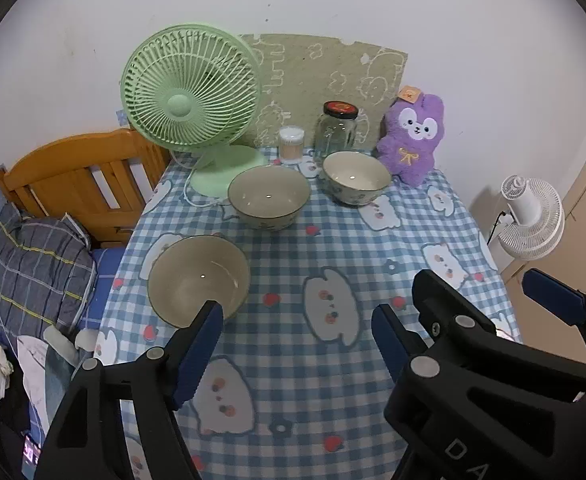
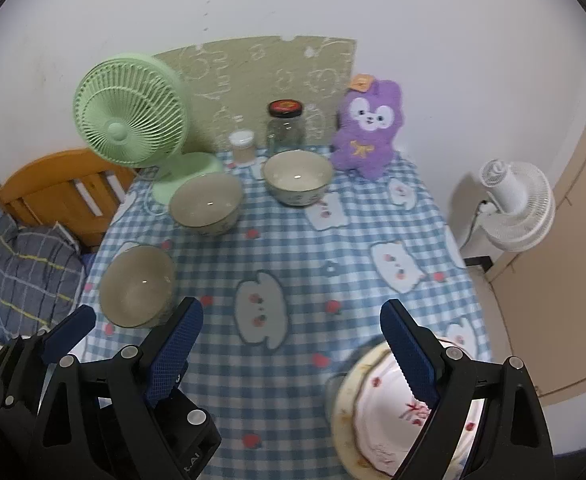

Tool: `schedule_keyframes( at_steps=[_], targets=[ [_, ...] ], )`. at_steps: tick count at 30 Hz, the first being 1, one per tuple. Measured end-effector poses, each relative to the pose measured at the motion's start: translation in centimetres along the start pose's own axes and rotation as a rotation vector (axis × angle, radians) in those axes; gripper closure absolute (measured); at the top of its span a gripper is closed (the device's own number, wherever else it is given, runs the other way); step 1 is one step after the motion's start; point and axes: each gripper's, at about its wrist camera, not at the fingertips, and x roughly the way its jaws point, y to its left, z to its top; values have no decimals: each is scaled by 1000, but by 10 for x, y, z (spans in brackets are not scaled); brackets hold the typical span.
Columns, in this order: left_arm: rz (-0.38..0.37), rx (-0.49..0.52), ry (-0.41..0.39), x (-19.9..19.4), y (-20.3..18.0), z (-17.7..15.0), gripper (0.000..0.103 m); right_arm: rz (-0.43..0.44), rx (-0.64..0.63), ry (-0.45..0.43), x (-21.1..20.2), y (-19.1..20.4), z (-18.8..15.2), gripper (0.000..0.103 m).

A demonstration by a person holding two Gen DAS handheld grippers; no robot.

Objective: Organize plates and bowls
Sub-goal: 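Move both tools toward the large cream floral bowl beside the fan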

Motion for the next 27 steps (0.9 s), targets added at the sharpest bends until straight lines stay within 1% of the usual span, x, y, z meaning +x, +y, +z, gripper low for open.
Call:
schedule_keyframes(
  at_steps=[5, 12, 16, 18, 21, 22, 27],
  targets=[
    [-8, 10, 6, 7, 23, 6, 28, 3, -7, -2, 9, 25, 3, 11],
    [7, 40, 30, 24, 52, 11, 31, 6, 8, 20, 28, 54, 6, 11],
    [20, 57, 40, 36, 68, 11, 34, 8, 12, 44, 40, 70, 6, 19],
    [22, 58, 44, 41, 74, 12, 41, 19, 15, 58, 47, 76, 6, 22],
    [22, 60, 69, 52, 83, 11, 43, 23, 17, 76, 59, 85, 5, 25],
    [26, 59, 76, 56, 86, 11, 47, 24, 18, 80, 62, 87, 5, 28],
    [28, 57, 97, 72, 98, 9, 47, 35, 20, 102, 82, 101, 5, 31]
  ],
)
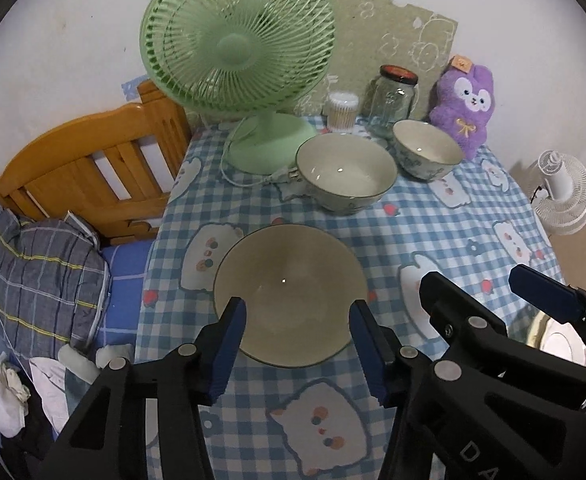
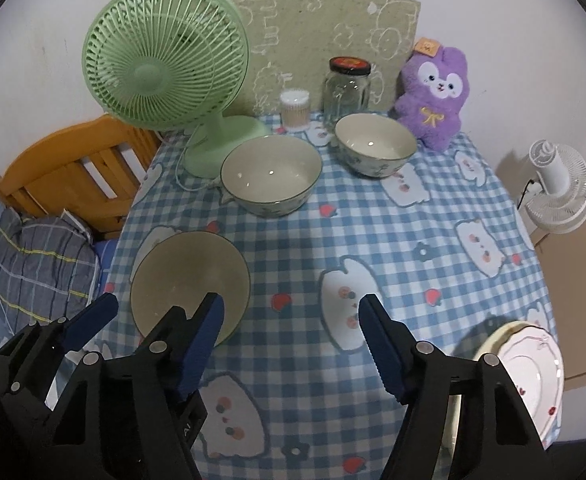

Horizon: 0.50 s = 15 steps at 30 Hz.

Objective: Organize plates and bowls
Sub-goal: 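Move both tools toward the large cream floral bowl beside the fan, then close both tools on the rim of the large cream bowl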

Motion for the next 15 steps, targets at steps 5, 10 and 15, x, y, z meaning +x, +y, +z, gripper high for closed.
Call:
schedule_keyframes(
  at_steps=[5, 10, 15],
  targets=[
    [35, -3, 19, 17, 9, -1, 48, -11, -5, 9, 19, 10, 2, 38],
    [48, -12, 42, 35, 23, -2, 54, -5, -5, 30, 38, 18, 1, 41],
    [55, -22, 67, 52, 32, -1, 59, 2, 17, 68, 59, 23, 2, 46]
  ],
)
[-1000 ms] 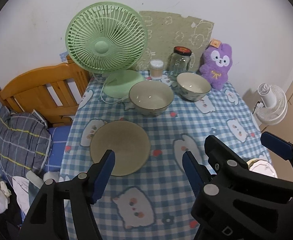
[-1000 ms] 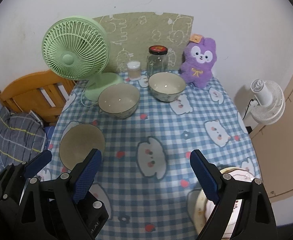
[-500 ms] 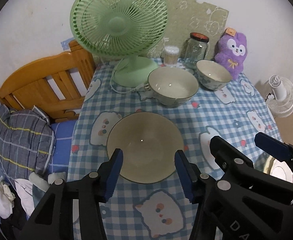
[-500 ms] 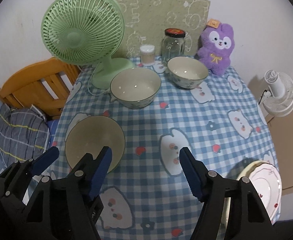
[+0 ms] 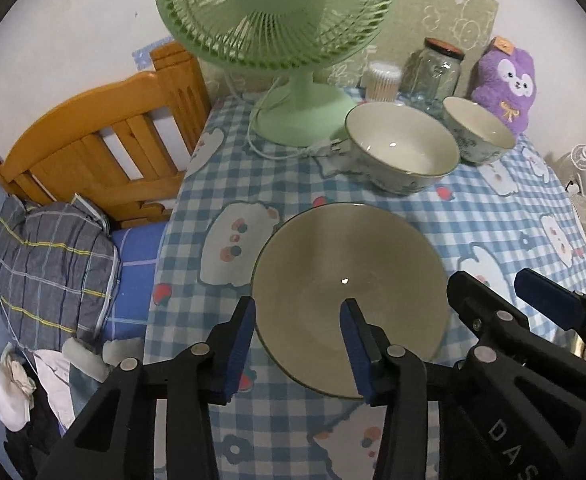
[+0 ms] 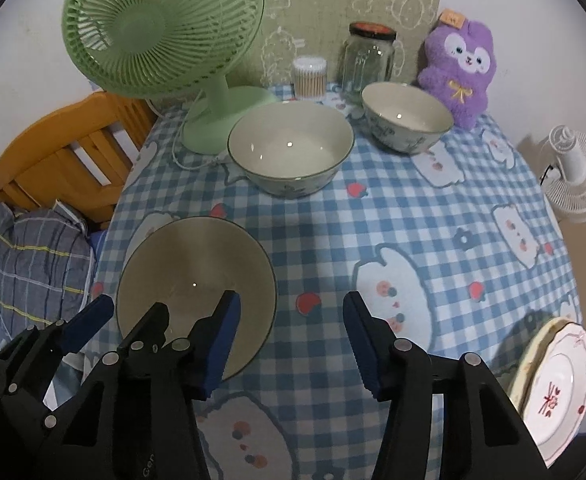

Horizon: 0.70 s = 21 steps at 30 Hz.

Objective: Organize plates and bowls
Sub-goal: 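Close both tools on the rim of the large cream bowl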

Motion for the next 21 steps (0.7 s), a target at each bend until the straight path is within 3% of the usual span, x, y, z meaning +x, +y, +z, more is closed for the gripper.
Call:
schedule_keyframes(
  at_steps=[4, 12, 21],
  targets=[
    [31, 13, -20, 8, 0, 1, 60, -2, 5, 3, 10, 4, 2, 47],
    [1, -7, 24, 26, 10, 6, 68, 0, 5, 34, 27, 11, 7, 51],
    [-1, -12, 61, 44, 14, 5, 81, 14, 21, 82, 48, 15, 7, 65]
  ],
)
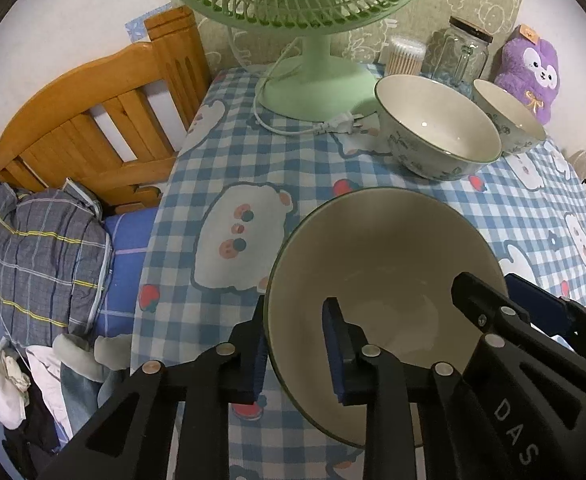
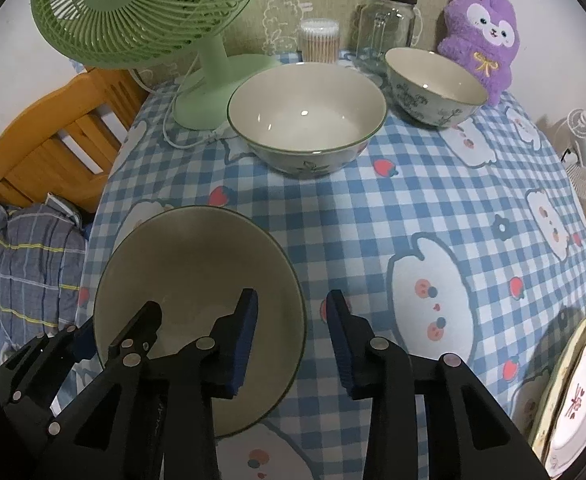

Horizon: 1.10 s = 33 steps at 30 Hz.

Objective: Organize plates and bowls
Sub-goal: 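Lift the cream bowl with both tools and carry it toward the plate stack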

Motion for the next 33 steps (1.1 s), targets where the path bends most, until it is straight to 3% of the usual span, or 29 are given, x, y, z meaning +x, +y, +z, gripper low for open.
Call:
schedule_keyframes(
  at_steps=[4, 11, 33],
  targets=[
    [6, -1, 10, 6, 2, 0, 87, 14, -2, 18, 7, 2, 0, 76],
    [15, 3, 10, 7, 1, 0, 89, -6, 12, 16, 9, 1, 0, 83],
    [3, -15, -32, -26, -23, -12, 89, -14, 2, -44, -27, -23, -13, 84]
  ],
)
